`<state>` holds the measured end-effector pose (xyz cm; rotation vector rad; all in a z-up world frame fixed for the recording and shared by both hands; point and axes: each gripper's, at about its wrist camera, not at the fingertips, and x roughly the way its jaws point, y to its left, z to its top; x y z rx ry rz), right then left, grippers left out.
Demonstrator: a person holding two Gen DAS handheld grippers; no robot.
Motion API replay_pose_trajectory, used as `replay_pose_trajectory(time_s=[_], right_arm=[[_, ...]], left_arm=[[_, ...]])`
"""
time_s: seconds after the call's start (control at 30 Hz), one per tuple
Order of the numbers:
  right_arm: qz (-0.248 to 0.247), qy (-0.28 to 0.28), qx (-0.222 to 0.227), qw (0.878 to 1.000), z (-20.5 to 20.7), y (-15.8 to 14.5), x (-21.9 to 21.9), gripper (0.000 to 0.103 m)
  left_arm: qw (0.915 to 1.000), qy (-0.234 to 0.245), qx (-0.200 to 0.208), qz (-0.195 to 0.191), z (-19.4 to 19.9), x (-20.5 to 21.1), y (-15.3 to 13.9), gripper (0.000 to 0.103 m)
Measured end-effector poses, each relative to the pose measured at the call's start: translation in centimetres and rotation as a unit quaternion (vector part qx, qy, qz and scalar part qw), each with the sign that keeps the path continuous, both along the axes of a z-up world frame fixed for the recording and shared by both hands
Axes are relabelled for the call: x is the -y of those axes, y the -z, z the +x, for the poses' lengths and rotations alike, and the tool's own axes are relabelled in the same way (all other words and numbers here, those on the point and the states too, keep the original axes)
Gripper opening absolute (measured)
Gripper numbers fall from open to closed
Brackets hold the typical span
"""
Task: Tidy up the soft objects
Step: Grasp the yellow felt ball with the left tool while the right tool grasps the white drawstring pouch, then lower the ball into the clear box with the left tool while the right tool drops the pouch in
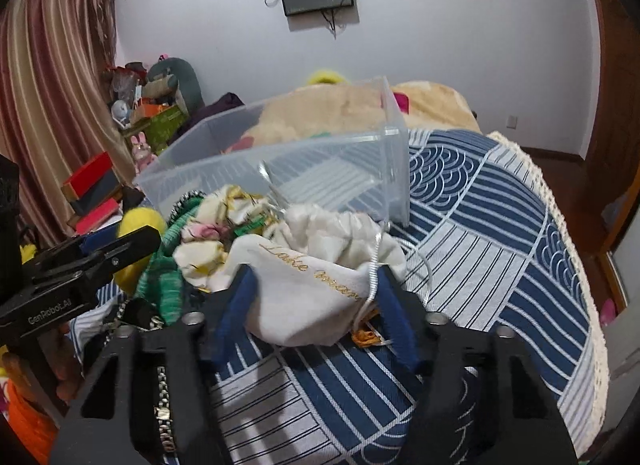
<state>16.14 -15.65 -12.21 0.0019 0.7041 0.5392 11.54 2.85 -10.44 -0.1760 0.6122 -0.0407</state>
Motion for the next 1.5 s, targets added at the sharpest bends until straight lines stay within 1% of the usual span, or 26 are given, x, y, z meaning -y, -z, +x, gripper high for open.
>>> replay_pose_trajectory(time_s=[0.07,0.2,0.27,0.47,0.6,0.7,0.8,0.93,1.07,1.17,1.27,1.37,1.5], right_arm=[[0.002,0.004,0.002,1.0,-0.1,-0.1,0.4,0.036],[0.007,0.007,0.006,1.0,-0.6,-0.4,1.2,0.023],[0.009,0.009,0.012,1.0,-0.8,-0.7,1.5,0.019],[0.015,0.016,0.043,0.999,-1.7,-2.2,2.8,0.016],[0.027,0.018,0.069,0.997,-2.3,-4.2,2.9,0.016],[0.039,0.016,0.096,0.994,-2.8,-6.2,3.1,0.016],[0.049,0.011,0.123,0.991,-3.0,-7.9,3.1,0.016],[0.05,0.007,0.153,0.987,-2.3,-9.8,2.1,0.016],[0.043,0.005,0.168,0.985,-0.8,-10.8,0.7,0.016],[0.037,0.006,0.164,0.986,0.6,-10.7,-0.3,0.016],[0.027,0.005,0.152,0.988,2.6,-10.2,-1.5,0.016],[0.018,0.0,0.137,0.99,3.7,-9.4,-2.2,0.016],[-0.003,-0.008,0.102,0.995,5.8,-7.8,-3.7,0.016]], left_arm=[[1.0,0.002,-0.001,-0.006,0.0,-0.1,0.2,0.046],[0.9999,0.003,0.014,0.002,-0.7,0.0,-0.2,0.045],[0.9997,0.006,0.023,0.003,-1.3,0.0,-0.6,0.045],[0.9985,0.007,0.054,0.004,-2.8,0.0,-2.5,0.045],[0.9971,0.005,0.076,-0.004,-3.6,-0.3,-4.2,0.045],[0.9959,0.002,0.09,0.001,-3.8,-0.6,-5.6,0.045],[0.995,-0.005,0.098,0.017,-3.0,-0.8,-6.9,0.045],[0.9948,-0.002,0.101,0.011,-1.7,-1.6,-8.3,0.045],[0.9957,-0.002,0.091,0.016,0.3,-2.3,-8.8,0.045],[0.9974,0.002,0.07,0.013,2.2,-2.8,-8.6,0.045],[0.999,0.006,0.044,0.01,4.2,-3.3,-8.0,0.045],[0.9997,0.01,0.017,0.015,6.2,-3.4,-7.0,0.045],[0.9993,0.021,-0.016,0.026,8.3,-3.0,-5.5,0.045]])
